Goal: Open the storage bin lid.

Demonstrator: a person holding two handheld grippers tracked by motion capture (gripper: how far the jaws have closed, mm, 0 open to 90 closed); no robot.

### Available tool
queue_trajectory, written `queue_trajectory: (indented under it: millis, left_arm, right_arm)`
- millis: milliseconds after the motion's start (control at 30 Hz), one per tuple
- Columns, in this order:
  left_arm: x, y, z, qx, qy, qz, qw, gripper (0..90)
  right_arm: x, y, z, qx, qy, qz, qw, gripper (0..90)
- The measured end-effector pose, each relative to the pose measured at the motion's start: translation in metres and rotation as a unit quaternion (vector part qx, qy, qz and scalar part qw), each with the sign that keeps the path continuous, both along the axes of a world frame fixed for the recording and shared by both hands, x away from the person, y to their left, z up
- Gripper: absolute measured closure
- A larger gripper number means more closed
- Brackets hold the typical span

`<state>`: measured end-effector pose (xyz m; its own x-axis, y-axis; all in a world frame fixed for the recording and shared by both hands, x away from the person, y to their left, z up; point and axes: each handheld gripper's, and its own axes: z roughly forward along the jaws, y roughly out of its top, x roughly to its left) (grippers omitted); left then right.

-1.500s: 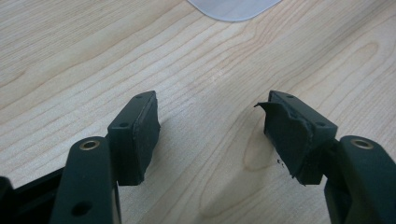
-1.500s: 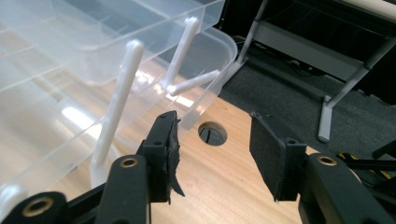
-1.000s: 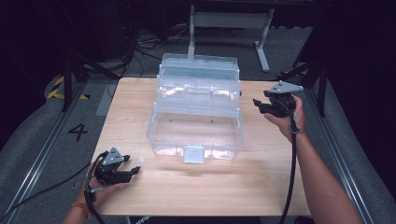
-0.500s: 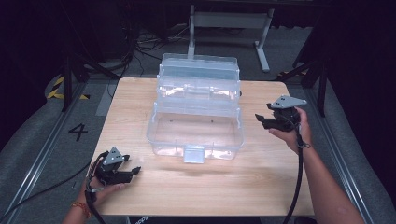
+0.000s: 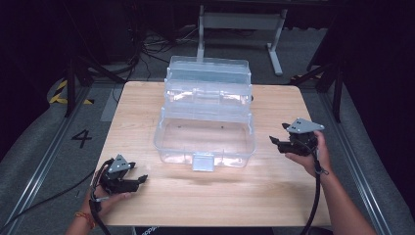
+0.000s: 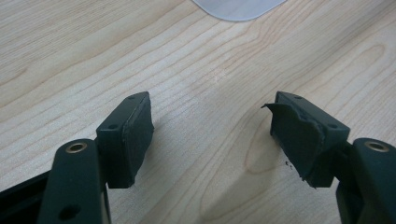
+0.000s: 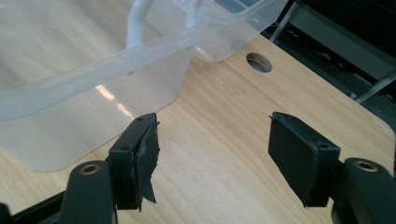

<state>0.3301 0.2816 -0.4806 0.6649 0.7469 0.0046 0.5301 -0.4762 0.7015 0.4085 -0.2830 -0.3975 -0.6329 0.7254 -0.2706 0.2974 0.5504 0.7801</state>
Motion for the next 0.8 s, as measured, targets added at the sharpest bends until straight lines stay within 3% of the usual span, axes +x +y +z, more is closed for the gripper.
queue_trajectory:
  millis: [267,800]
  left_arm:
    - [0.000,0.000,0.000,-0.002,0.001,0.001,1.0000,29.8]
    - [0.001,0.000,0.000,-0.001,0.000,0.001,1.0000,29.3]
  right_arm:
    - [-0.018,-0.007,-0.019,0.008,0.000,0.001,1.0000,33.4]
    - [-0.054,-0.042,-0.061,0.014,0.044,-0.018,0.9988,33.2]
